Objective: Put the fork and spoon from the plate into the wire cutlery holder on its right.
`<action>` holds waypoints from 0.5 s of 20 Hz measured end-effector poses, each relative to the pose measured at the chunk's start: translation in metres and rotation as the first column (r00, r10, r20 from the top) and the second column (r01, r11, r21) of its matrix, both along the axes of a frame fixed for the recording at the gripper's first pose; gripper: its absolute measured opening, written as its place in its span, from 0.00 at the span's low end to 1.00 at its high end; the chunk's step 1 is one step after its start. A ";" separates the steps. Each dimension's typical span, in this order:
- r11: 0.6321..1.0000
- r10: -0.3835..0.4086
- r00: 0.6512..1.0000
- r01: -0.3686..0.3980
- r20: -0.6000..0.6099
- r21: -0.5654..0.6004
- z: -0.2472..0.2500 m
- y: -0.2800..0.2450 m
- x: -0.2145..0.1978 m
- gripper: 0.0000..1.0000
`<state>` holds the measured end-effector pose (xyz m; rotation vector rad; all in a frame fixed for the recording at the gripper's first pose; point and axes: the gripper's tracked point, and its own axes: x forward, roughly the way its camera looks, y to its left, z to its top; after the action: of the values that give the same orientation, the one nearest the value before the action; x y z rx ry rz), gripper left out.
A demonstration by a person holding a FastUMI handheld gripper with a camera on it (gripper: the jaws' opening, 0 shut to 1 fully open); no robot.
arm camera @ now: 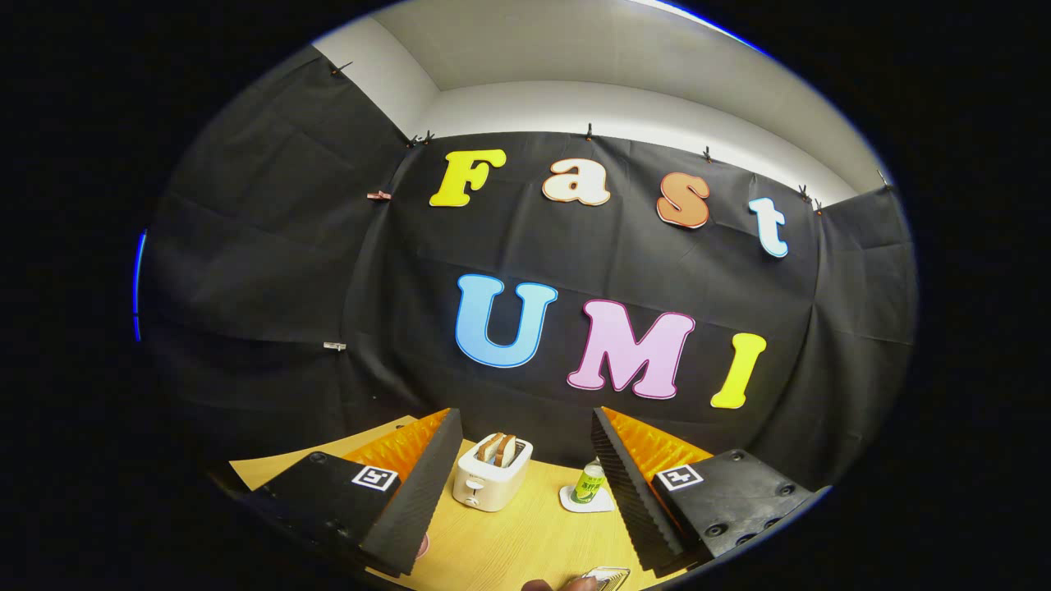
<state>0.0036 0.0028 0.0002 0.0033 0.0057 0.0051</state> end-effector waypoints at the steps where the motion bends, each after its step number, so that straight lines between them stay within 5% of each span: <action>1: 1.000 0.001 1.000 -0.001 -0.002 0.000 -0.001 0.000 0.001 0.98; 6: 1.000 0.026 1.000 -0.025 -0.015 0.008 -0.004 0.006 0.003 0.98; 10: 0.992 0.124 0.978 -0.118 -0.170 0.045 -0.042 0.035 0.006 0.98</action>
<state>0.0101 0.0382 -0.0415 0.0385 0.1789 0.1273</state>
